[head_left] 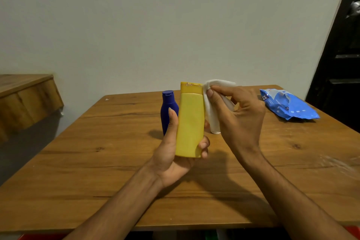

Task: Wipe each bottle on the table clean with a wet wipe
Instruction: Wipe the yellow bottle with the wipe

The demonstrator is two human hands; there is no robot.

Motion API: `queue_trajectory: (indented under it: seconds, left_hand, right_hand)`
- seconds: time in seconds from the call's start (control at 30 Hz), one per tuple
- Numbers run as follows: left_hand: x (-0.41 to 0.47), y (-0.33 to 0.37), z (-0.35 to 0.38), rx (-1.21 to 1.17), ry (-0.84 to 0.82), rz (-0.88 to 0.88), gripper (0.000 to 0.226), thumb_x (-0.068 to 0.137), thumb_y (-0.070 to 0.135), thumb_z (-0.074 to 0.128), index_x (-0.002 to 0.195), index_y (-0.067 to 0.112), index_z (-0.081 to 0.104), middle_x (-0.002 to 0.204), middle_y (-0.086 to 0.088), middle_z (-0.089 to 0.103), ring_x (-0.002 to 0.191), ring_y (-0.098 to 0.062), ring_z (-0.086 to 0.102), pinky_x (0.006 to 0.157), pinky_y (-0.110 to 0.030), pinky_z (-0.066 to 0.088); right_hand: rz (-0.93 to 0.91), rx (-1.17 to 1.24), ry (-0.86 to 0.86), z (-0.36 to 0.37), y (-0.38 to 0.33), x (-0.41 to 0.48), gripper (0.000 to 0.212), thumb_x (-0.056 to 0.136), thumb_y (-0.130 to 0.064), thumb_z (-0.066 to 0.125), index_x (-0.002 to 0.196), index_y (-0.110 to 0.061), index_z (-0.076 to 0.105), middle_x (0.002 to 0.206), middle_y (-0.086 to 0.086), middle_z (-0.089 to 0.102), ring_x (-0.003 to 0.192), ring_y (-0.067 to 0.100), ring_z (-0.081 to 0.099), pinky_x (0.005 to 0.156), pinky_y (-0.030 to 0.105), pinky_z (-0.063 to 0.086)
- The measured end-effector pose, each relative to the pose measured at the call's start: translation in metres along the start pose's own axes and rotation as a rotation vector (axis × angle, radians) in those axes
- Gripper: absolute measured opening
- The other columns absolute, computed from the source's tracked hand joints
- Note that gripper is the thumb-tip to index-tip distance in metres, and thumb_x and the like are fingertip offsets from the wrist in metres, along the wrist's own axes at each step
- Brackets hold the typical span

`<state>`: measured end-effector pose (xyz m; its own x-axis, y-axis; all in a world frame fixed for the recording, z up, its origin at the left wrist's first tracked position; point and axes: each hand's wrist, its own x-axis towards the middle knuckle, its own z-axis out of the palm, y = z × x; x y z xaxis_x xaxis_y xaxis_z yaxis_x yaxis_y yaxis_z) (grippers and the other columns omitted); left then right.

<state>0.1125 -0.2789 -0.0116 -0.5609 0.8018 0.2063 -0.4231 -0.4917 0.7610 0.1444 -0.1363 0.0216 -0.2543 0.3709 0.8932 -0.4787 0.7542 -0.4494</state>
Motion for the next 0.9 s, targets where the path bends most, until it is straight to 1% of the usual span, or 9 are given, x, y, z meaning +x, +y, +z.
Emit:
queue_trajectory:
  seconds: [0.07,0.13,0.23,0.3,0.4,0.53,0.7,0.8,0.9]
  left_hand:
    - [0.000,0.000,0.000,-0.008,-0.004,0.004,0.066,0.085,0.067,0.041,0.113,0.013,0.068,0.096,-0.005,0.062,0.067,-0.014,0.056,0.058,-0.029,0.052]
    - [0.000,0.000,-0.001,0.006,0.005,-0.001,0.066,0.085,0.067,0.041,0.112,0.014,0.069,0.094,-0.005,0.061,0.067,-0.014,0.056,0.058,-0.029,0.052]
    - [0.000,0.003,-0.002,0.006,0.040,-0.007,0.064,0.081,0.067,0.048,0.114,0.016,0.066,0.089,-0.006,0.059,0.067,-0.015,0.057,0.059,-0.029,0.051]
    - [0.000,0.005,-0.004,-0.014,0.050,-0.008,0.066,0.079,0.067,0.052,0.119,0.015,0.062,0.091,-0.007,0.058,0.067,-0.015,0.057,0.059,-0.029,0.051]
    - [-0.001,0.004,-0.004,-0.024,0.039,-0.027,0.066,0.082,0.067,0.048,0.121,0.014,0.059,0.090,-0.007,0.058,0.067,-0.015,0.057,0.058,-0.029,0.051]
    - [-0.001,0.001,-0.003,0.004,0.025,-0.049,0.063,0.085,0.067,0.043,0.110,0.014,0.066,0.085,-0.005,0.060,0.067,-0.016,0.056,0.057,-0.030,0.051]
    - [-0.001,0.004,-0.002,-0.055,0.013,-0.037,0.065,0.081,0.068,0.049,0.117,0.015,0.063,0.089,-0.007,0.060,0.067,-0.015,0.057,0.058,-0.028,0.051]
    - [-0.001,0.003,-0.003,-0.032,0.008,-0.048,0.063,0.083,0.069,0.045,0.108,0.017,0.070,0.086,-0.005,0.061,0.067,-0.014,0.056,0.057,-0.028,0.052]
    - [-0.001,0.003,-0.003,-0.019,0.024,-0.045,0.063,0.083,0.069,0.044,0.106,0.017,0.072,0.086,-0.005,0.061,0.067,-0.015,0.056,0.057,-0.028,0.052]
  right_hand:
    - [0.008,0.011,0.001,-0.001,0.001,0.000,0.016,0.085,-0.030,0.070,0.100,-0.036,0.065,0.096,-0.021,0.065,0.096,0.009,0.062,0.077,0.051,0.048]
    - [0.005,0.026,-0.008,-0.001,0.001,0.000,0.016,0.086,-0.030,0.069,0.101,-0.033,0.066,0.096,-0.018,0.066,0.096,0.010,0.062,0.077,0.050,0.048]
    - [-0.016,0.031,-0.063,-0.001,-0.003,-0.002,0.017,0.085,-0.029,0.070,0.101,-0.030,0.067,0.097,-0.018,0.065,0.096,0.012,0.061,0.076,0.047,0.048]
    - [-0.029,0.028,-0.101,0.000,-0.005,-0.005,0.016,0.084,-0.025,0.072,0.100,-0.023,0.071,0.097,-0.013,0.068,0.095,0.013,0.060,0.075,0.044,0.049]
    - [-0.012,0.043,-0.103,0.001,-0.006,-0.004,0.016,0.084,-0.025,0.072,0.099,-0.022,0.072,0.097,-0.012,0.069,0.095,0.011,0.060,0.076,0.042,0.049]
    - [-0.002,0.077,-0.090,-0.004,-0.007,0.001,0.016,0.084,-0.026,0.072,0.099,-0.029,0.068,0.095,-0.017,0.066,0.095,0.008,0.061,0.078,0.039,0.050]
    - [-0.072,0.062,-0.160,-0.003,-0.009,0.001,0.015,0.082,-0.022,0.074,0.098,-0.020,0.073,0.094,-0.010,0.070,0.091,0.012,0.061,0.074,0.041,0.049]
    - [-0.051,0.049,-0.135,-0.004,-0.006,0.001,0.016,0.084,-0.026,0.073,0.099,-0.023,0.072,0.095,-0.011,0.070,0.092,0.013,0.061,0.074,0.044,0.049]
    - [-0.043,0.054,-0.143,-0.004,-0.007,0.000,0.017,0.084,-0.026,0.072,0.100,-0.021,0.072,0.096,-0.009,0.070,0.094,0.013,0.062,0.077,0.039,0.049]
